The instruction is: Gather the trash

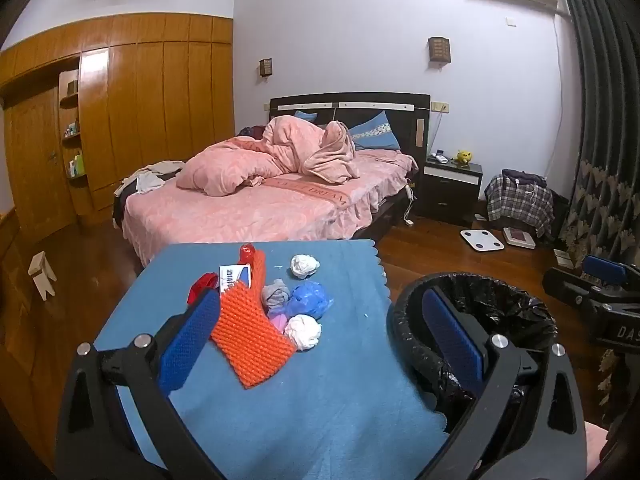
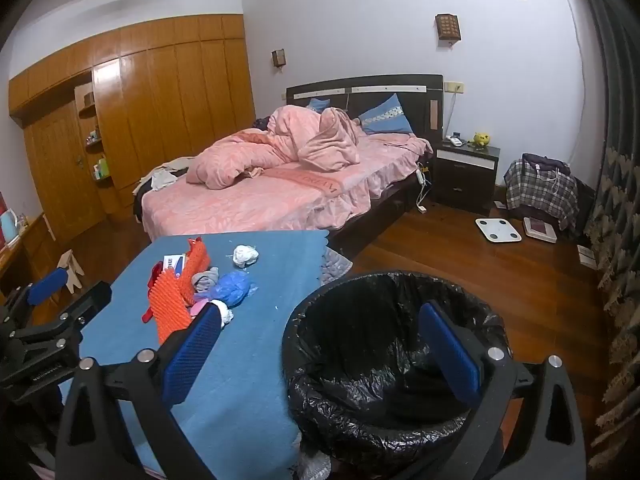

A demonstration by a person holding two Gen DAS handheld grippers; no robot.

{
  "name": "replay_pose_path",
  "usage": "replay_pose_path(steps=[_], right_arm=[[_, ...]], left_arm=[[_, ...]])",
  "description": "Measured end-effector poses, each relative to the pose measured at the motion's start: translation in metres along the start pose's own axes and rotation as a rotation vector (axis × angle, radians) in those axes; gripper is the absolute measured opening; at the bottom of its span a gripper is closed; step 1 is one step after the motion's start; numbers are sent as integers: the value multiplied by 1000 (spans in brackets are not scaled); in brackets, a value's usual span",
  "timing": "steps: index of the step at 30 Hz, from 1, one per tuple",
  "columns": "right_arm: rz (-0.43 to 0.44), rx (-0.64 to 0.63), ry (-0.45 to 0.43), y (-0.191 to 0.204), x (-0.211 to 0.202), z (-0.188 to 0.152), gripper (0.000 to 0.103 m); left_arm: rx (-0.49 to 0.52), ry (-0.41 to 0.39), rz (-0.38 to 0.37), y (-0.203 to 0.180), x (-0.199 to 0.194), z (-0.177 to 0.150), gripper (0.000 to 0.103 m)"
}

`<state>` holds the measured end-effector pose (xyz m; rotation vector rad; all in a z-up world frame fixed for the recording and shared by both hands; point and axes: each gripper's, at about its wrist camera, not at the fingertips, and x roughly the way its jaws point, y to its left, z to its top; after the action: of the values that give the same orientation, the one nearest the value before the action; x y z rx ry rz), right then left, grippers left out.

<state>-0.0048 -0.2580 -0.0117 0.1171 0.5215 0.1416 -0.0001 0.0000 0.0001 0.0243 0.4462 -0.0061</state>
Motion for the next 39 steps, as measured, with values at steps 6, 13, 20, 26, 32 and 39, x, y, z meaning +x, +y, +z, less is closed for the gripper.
replay_pose_path(steps=[6,13,20,26,32,39], right_arm=[[2,3,5,0,1,0,97],[1,3,4,0,1,0,97],[2,1,4,1,2,-1,97],[2,1,5,1,2,-1,97],[1,1,5,1,2,-1,97],[1,1,5,1,3,-1,97]], left_arm=[[3,2,-1,0,0,0,98],[1,3,1,0,0,0,98],[1,2,1,0,0,0,98],[1,2,1,0,0,0,98],[1,2,0,0,0,0,98],[0,2,1,0,0,0,98]])
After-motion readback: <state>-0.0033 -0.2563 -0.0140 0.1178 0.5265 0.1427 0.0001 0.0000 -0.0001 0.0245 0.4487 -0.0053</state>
